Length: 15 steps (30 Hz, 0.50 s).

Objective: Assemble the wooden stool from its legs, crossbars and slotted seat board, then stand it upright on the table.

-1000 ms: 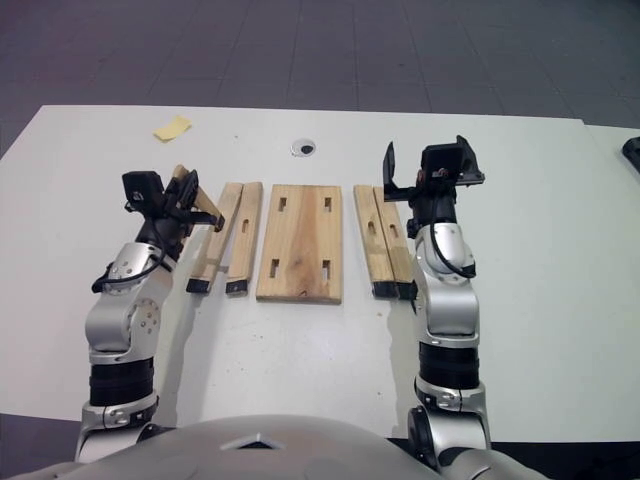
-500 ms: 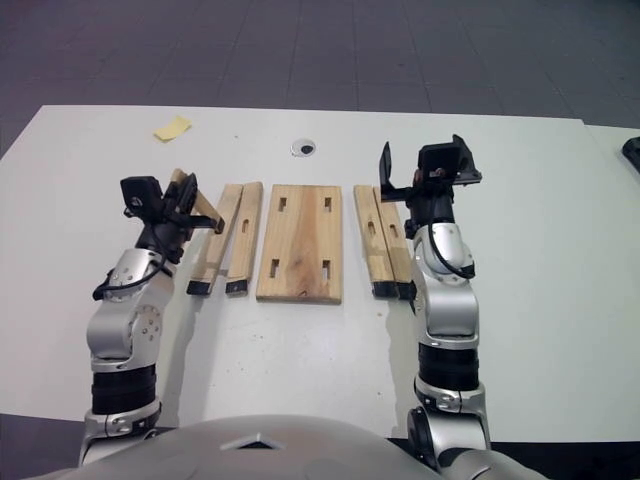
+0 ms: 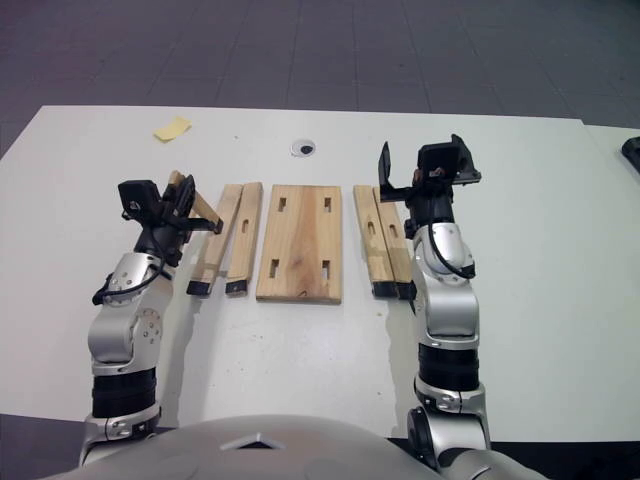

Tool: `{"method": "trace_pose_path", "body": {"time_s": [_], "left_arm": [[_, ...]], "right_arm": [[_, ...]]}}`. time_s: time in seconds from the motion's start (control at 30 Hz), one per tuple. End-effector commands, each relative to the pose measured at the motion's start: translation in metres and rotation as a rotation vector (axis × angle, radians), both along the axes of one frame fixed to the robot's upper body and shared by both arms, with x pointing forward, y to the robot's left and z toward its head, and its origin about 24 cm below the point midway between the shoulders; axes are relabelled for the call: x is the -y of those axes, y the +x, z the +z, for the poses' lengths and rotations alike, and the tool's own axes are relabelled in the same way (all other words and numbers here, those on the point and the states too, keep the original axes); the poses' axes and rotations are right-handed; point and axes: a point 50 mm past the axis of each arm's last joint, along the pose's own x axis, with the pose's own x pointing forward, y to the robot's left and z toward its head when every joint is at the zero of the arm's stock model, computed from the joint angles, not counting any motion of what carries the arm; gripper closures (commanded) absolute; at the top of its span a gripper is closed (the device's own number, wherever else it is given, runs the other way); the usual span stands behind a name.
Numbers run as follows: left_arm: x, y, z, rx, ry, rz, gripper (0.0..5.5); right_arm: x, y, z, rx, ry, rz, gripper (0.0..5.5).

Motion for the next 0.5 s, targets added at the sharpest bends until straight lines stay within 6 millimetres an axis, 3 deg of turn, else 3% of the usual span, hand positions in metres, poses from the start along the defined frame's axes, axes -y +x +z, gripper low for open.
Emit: {"method": "trace_pose_path", "body": {"time_s": [0.03,0.5], "left_arm": [[-0.007,-0.007,-0.031,-0.169,0.049,0.023,5.07],[-0.022,-0.014,-0.059,-0.354,0.002,0.073,5.07]], "right_arm": [[-0.003,0.000,0.001,-0.003,0.002,0.012,0.10],[-0.010,0.000,0.001,-0.012,0.010,0.038,0.10]]}}
